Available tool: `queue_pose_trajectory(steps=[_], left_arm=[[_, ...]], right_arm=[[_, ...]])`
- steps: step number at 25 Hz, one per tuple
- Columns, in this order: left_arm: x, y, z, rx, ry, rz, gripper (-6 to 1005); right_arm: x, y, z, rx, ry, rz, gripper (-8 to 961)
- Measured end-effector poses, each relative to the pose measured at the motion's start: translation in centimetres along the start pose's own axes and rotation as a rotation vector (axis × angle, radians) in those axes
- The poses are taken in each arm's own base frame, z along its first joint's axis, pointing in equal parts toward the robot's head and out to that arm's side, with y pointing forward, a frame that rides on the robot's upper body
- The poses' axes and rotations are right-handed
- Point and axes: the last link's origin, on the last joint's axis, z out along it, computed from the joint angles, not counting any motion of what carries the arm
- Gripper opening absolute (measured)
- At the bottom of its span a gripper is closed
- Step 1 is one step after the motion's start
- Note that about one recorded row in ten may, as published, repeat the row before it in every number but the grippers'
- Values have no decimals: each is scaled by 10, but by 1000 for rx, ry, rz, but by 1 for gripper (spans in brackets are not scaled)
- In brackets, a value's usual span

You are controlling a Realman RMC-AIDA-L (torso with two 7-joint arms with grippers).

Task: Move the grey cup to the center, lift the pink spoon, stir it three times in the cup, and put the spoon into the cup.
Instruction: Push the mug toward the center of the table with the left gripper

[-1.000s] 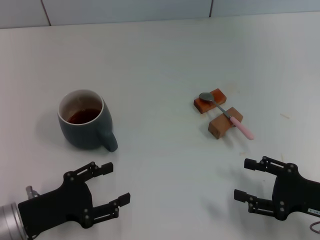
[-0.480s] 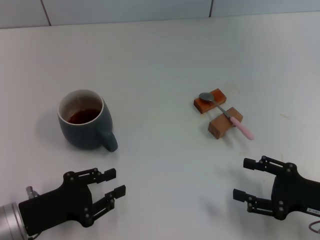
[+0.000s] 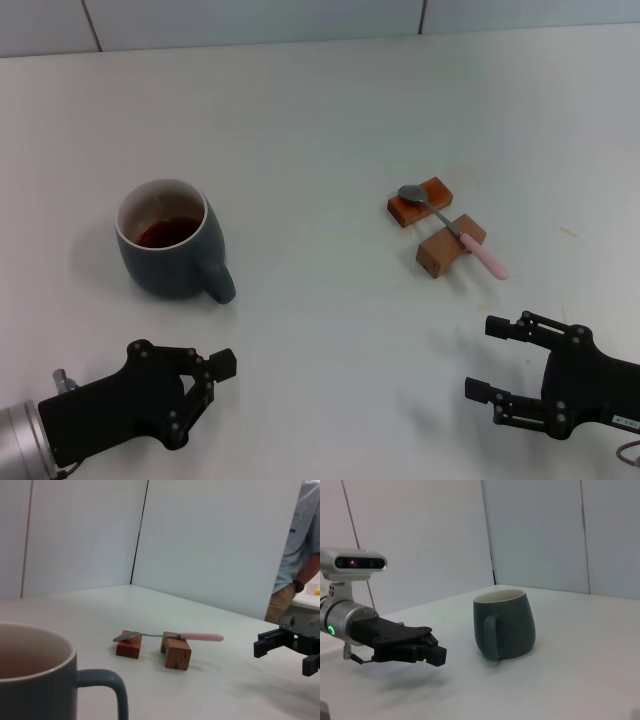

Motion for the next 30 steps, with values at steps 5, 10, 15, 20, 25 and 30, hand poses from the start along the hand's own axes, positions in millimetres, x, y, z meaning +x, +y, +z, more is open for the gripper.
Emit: queue_pose_trajectory(steps=[5, 10, 15, 20, 25, 30], left_arm=[[6, -1, 2, 13, 48, -12, 35], [31, -3, 6, 49, 244, -35, -1], [55, -28, -11, 237, 439, -19, 1], [56, -67, -37, 516, 443, -10, 4], [42, -91, -55, 743, 342, 34, 6], [26, -93, -52, 811, 208, 134, 9]], right_arm=[[0, 0, 0, 0, 0, 0, 775], [0, 0, 1, 1, -2, 0, 775], [-1, -1, 1, 2, -4, -1, 775], [-1, -1, 2, 0, -5, -2, 774], [-2, -2, 4, -3, -8, -3, 774], [-4, -3, 6, -4, -13, -8, 774]])
